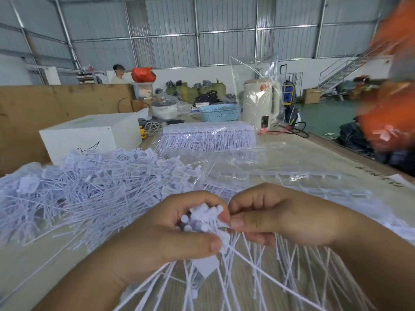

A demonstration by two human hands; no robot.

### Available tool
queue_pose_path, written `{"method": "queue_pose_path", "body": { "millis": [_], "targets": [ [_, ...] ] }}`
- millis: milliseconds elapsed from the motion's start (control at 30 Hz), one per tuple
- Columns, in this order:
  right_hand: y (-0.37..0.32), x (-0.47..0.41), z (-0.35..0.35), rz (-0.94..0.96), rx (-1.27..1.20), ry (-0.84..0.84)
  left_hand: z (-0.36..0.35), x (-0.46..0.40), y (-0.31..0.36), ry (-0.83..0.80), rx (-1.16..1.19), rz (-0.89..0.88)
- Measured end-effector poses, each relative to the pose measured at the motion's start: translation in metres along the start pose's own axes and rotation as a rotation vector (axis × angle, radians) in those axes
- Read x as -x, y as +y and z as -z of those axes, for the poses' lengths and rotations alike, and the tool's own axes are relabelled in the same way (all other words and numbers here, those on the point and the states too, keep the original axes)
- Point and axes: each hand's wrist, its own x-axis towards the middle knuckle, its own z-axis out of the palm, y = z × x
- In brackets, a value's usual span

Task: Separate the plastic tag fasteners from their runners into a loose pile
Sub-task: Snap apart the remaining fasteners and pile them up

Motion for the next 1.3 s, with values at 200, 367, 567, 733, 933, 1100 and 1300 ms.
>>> {"method": "queue_pose_path", "body": {
  "millis": [200, 367, 567, 733, 933, 1100, 1300],
  "targets": [
    [0.004, -0.01, -0.009, 0.057, 0.132, 0.365, -0.015, -0.009, 0.0, 0.322, -0.004, 0.011],
    [0.004, -0.02, -0.029, 0.114, 0.29, 0.652, -0.025, -0.015, -0.002, 0.526, -0.059, -0.038],
    [0.001, -0.006, 0.009, 0.144, 0.004, 0.819, -0.012, -0.011, 0.0, 0.597, -0.021, -0.004],
    [-0.001, -0.005, -0.011, 0.159, -0.089, 0.271, -0.013, -0.012, -0.003, 0.488, -0.026, 0.017],
    [0.005, -0.008, -0.019, 0.036, -0.108, 0.177, -0.009, -0.011, -0.012, 0.341, -0.158, -0.041],
    [0.011, -0.014, -0.027, -0.011, 0.021, 0.168, -0.01, -0.015, -0.015, 0.458, -0.219, 0.023],
    [0.018, -0.027, -0.033, -0.049, -0.116, 0.303, -0.01, -0.024, -0.023, 0.627, -0.076, 0.128]
  ]
}}
